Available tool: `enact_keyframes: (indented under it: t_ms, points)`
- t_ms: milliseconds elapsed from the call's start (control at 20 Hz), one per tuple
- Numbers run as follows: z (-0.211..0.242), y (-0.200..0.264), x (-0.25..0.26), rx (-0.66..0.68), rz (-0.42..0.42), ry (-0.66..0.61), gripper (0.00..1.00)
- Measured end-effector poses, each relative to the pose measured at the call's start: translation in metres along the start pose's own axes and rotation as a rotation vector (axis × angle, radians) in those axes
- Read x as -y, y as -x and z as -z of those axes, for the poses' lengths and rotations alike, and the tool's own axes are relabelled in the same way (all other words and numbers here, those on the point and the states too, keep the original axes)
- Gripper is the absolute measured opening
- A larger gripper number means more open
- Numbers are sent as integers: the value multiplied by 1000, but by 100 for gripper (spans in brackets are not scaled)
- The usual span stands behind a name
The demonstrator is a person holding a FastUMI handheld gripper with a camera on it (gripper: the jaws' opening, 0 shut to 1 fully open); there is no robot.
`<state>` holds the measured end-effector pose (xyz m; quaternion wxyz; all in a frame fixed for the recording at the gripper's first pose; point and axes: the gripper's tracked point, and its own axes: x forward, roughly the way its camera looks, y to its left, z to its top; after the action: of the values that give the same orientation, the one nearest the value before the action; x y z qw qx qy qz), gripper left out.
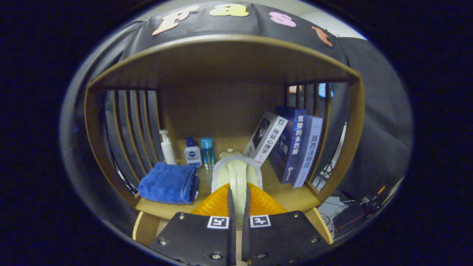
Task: Pull open the drawer, take out the items inside it, and place them on the countertop above the cabinet.
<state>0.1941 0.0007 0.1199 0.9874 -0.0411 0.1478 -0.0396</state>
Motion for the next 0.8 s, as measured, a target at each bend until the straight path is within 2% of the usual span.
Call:
enact_keyframes:
  t_ms: [400, 500, 800]
  points:
    - [78, -86, -25, -211, -23, -75, 7]
    - [67, -106, -22, -162, -1, -106, 7]
    - [66, -148, -26, -181, -22, -254, 7]
